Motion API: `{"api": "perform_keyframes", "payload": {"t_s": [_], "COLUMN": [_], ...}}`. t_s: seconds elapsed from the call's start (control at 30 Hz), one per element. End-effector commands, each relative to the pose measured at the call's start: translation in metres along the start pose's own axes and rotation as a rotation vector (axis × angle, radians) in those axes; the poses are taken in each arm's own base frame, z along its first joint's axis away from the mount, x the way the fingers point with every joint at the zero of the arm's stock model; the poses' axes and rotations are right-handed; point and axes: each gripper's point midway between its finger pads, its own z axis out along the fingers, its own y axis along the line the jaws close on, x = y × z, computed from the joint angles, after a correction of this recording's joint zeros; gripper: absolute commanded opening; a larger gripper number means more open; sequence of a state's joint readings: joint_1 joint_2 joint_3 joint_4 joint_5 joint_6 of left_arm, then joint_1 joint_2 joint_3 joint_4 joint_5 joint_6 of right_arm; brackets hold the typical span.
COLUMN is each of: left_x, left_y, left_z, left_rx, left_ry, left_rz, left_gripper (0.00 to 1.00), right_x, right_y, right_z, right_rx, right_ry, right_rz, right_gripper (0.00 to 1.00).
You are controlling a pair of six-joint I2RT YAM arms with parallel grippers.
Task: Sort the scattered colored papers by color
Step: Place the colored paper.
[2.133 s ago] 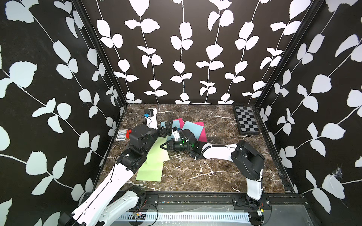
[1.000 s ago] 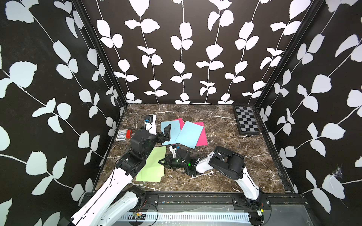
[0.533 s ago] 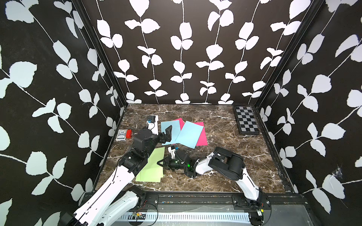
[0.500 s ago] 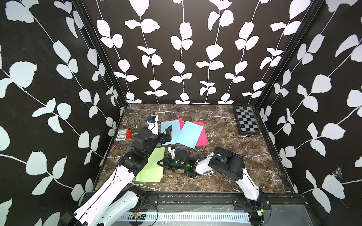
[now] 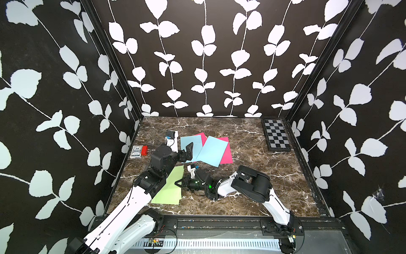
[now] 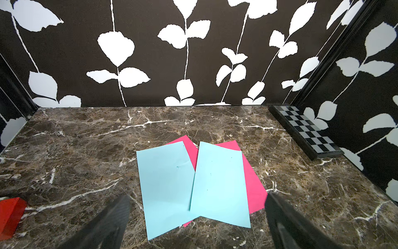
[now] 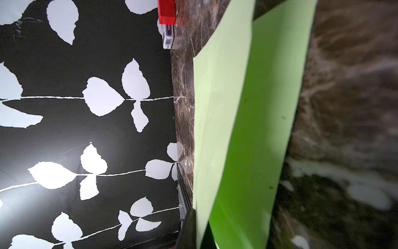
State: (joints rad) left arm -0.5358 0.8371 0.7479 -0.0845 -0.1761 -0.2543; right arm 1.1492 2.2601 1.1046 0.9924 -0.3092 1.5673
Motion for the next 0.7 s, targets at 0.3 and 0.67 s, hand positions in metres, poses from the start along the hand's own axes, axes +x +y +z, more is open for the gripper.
{"api": "perform_keyframes", "payload": {"t_s": [0.3, 0.67], "left_x": [-0.002, 0.002], "left_y": [0.002, 0.002], "left_z": [0.0, 0.002], "left_rx": [0.002, 0.004], "left_ry": [-0.017, -0.017], "left_rz": [-0.015, -0.023], "left_gripper": [0.99, 0.99], "right_x": [0.0, 0.011], "right_y": [0.022, 0.025], "right_z": [0.003, -0.004], "right_rx": [-0.047, 0.123], "right_ry": [-0.021, 0.033], "right_rz": [0.247, 0.119], "right_gripper": [0.22, 0.33]}}
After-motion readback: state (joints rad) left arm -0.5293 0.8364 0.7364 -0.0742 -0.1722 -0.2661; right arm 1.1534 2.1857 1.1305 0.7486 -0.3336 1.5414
